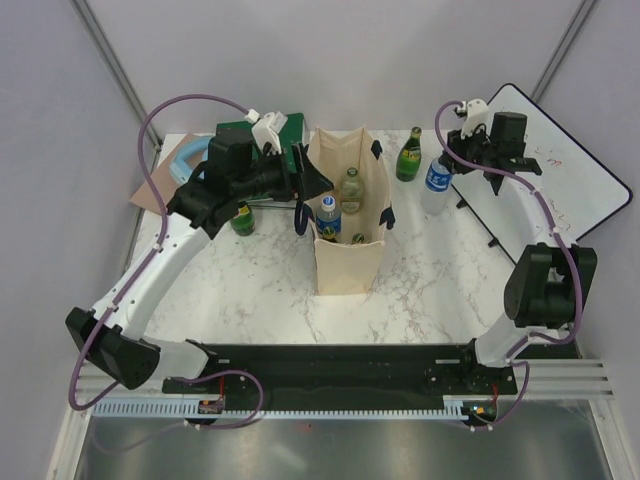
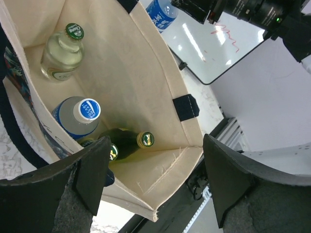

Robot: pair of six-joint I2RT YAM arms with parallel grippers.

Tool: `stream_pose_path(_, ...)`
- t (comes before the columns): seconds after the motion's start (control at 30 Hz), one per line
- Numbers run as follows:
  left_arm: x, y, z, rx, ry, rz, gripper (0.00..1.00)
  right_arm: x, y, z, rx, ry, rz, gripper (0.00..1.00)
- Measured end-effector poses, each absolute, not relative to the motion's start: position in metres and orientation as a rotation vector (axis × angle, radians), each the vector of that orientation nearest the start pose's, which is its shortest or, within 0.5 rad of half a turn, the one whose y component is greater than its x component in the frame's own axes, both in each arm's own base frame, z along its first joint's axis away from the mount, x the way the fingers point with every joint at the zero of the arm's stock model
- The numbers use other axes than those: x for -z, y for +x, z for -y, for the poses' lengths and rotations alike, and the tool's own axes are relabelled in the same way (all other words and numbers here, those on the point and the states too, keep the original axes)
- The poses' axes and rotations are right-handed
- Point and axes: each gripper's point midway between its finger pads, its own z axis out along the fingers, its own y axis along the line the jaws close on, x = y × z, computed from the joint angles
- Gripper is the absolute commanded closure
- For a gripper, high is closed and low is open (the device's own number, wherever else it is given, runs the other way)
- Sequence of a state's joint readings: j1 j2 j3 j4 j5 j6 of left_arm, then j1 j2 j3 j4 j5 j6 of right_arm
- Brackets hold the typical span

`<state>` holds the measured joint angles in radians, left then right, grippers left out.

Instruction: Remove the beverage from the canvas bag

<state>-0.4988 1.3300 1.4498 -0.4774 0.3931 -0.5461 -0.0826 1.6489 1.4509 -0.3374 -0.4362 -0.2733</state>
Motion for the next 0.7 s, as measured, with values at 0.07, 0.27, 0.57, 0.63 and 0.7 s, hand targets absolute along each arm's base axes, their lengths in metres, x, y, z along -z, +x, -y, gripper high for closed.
stream_pose_path(0.07, -0.342, 0.305, 0.270, 1.016, 0.257, -2.052, 0.19, -0.222, 0.488, -0.023, -0.236, -0.447, -2.013, 0.92)
stream_pose_path(0.27, -0.340, 0.309, 0.281, 0.905, 0.331, -2.055, 0.28, -0.211, 0.497, -0.020, -0.221, -0.444, -2.018, 0.67)
stream_pose_path(0.57, -0.329, 0.320, 0.297, 0.717, 0.419, -2.086, 0.28, -0.225, 0.502, -0.018, -0.181, -0.457, -1.955, 0.10)
stream_pose_path(0.63, -0.327, 0.323, 0.301, 0.672, 0.442, -2.090, 0.29, -0.235, 0.499, -0.018, -0.170, -0.465, -1.935, 0.08)
stream_pose_path(0.7, -0.324, 0.325, 0.304, 0.625, 0.464, -2.097, 0.29, -0.248, 0.494, -0.018, -0.160, -0.473, -1.914, 0.08)
